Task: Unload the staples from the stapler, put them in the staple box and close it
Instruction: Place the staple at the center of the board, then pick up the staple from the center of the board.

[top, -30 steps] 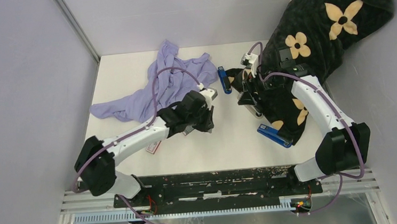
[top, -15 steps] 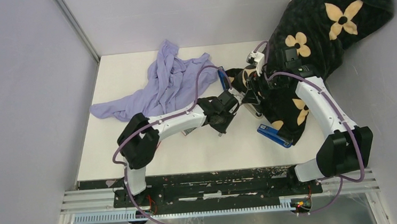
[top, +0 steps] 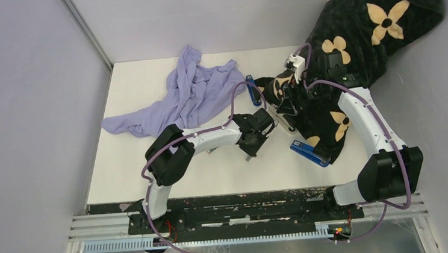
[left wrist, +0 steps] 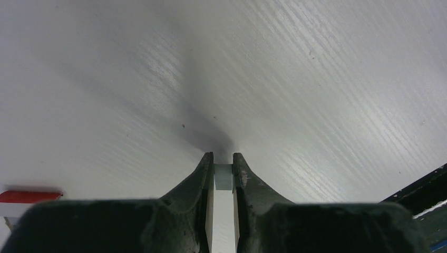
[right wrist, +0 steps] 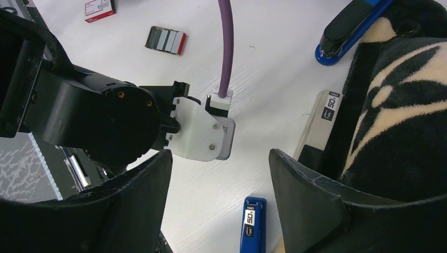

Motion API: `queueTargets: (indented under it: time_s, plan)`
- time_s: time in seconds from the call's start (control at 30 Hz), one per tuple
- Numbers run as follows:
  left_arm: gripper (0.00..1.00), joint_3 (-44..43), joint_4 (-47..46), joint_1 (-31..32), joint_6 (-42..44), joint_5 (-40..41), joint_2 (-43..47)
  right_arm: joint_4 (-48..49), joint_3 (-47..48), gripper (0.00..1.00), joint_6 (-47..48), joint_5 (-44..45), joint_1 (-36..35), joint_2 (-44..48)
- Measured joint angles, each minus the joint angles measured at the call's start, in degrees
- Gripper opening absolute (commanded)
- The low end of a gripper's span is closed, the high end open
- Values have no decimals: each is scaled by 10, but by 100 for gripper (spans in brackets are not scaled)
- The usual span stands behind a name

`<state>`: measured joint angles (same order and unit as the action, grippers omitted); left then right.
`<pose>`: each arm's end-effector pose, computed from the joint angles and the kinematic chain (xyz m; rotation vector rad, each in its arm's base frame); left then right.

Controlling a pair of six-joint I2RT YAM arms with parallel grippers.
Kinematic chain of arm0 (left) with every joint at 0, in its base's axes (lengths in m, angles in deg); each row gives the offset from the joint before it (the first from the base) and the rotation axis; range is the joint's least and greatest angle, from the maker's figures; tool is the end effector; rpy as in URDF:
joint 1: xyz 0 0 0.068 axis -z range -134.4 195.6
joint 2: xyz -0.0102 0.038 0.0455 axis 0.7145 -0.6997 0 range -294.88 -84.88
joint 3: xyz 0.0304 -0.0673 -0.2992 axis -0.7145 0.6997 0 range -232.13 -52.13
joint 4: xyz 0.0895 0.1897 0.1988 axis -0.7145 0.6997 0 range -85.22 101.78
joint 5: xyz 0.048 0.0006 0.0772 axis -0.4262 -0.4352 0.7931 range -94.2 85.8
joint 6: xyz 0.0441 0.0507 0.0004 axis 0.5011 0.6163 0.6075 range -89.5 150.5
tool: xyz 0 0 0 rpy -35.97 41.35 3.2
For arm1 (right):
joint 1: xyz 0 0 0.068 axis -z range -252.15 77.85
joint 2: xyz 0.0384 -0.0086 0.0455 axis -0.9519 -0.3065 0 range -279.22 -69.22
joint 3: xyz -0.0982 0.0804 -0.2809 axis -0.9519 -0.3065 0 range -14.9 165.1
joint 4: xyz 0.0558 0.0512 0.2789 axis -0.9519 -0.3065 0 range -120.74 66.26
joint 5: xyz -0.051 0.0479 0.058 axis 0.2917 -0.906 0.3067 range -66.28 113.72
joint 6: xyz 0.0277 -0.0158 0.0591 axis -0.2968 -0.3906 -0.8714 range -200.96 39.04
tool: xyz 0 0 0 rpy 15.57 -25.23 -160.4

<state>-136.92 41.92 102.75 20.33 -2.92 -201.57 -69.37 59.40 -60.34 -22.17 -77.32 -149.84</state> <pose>0.2533 -0.3900 0.1688 1.1160 2.5823 -0.2623 0.3139 0.0670 0.3518 -0.8253 2.1278 0.8426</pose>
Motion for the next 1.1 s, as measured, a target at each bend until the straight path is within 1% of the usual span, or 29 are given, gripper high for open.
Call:
queueTargets:
  time_s: [0.1,0.3,0.37,0.47,0.57,0.6,0.63,0.7,0.73,0.8,0.87,0.93,0.97,1.03,1.07,1.1]
  plan:
    - [26,0,0,0,0,-3,0,1,-1,74,-1,0,1,0]
    - [39,2,-3,0,0,-9,0,2,-1,74,-2,-6,4,0]
    - [44,19,-23,0,0,-14,6,2,-2,74,-2,-18,7,1]
    - [47,71,-52,0,0,-24,41,6,-11,74,1,-39,11,12]
    - [50,153,-104,0,-2,-42,121,7,-19,74,9,-60,12,28]
    - [51,186,-129,0,-4,-48,161,7,-20,74,14,-70,12,33]
    - [53,232,-167,0,-7,-51,220,5,-20,74,19,-80,12,35]
    - [58,279,-210,0,-11,-54,283,1,-20,74,36,-106,12,38]
    - [61,321,-254,0,-13,-54,334,-2,-21,74,46,-120,12,38]
    - [68,389,-313,-1,-15,-45,415,-8,-26,75,69,-148,12,38]
    - [81,452,-361,-2,-15,-26,479,-19,-38,75,102,-176,10,39]
    - [94,511,-396,-4,-16,0,533,-31,-50,83,141,-194,4,41]
    - [98,552,-423,-7,-16,21,565,-37,-57,88,166,-201,-2,42]
    - [99,614,-450,-14,-17,59,620,-49,-74,98,216,-209,-20,44]
    - [99,646,-469,-18,-17,80,647,-54,-82,100,236,-210,-30,45]
    - [99,671,-483,-22,-17,97,670,-57,-90,99,259,-210,-44,46]
